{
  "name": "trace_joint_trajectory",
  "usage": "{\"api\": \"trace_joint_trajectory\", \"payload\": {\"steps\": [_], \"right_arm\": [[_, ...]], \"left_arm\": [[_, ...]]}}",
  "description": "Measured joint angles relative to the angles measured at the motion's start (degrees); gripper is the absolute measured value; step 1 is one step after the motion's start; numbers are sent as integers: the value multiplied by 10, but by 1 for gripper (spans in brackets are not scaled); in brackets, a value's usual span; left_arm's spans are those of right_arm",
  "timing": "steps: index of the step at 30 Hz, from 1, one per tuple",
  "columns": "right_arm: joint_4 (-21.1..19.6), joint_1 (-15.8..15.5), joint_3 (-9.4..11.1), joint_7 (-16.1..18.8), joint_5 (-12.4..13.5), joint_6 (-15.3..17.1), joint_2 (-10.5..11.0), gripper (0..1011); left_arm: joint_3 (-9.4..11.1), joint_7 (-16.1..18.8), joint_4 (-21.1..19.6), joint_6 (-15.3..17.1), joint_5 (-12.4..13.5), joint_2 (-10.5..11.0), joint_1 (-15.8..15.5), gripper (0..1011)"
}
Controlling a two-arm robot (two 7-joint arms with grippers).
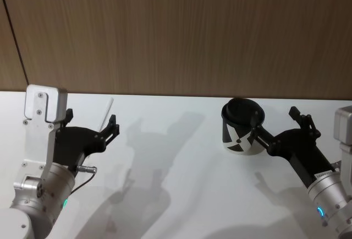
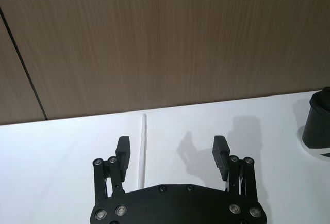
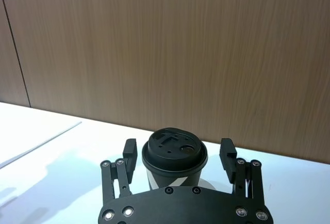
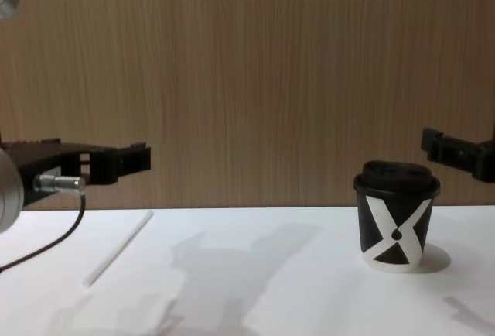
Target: Pick up the straw with one hand, pass it to the other hand, and insert it into the cup.
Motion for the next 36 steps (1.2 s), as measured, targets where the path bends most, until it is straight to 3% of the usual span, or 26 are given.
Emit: {"api": "trace_joint_trajectory", "payload": {"steps": [10, 24, 36], "right_arm": [[0, 0, 0, 0, 0, 0, 0, 1001], [0, 0, 0, 0, 0, 0, 0, 1001], [0, 0, 0, 0, 0, 0, 0, 1001]], "left_arm": [[0, 2, 14, 6, 4, -6, 4, 1003], [13, -30, 92, -3, 21, -7, -46, 1003], [10, -24, 145, -16, 28, -31, -72, 1003]]}}
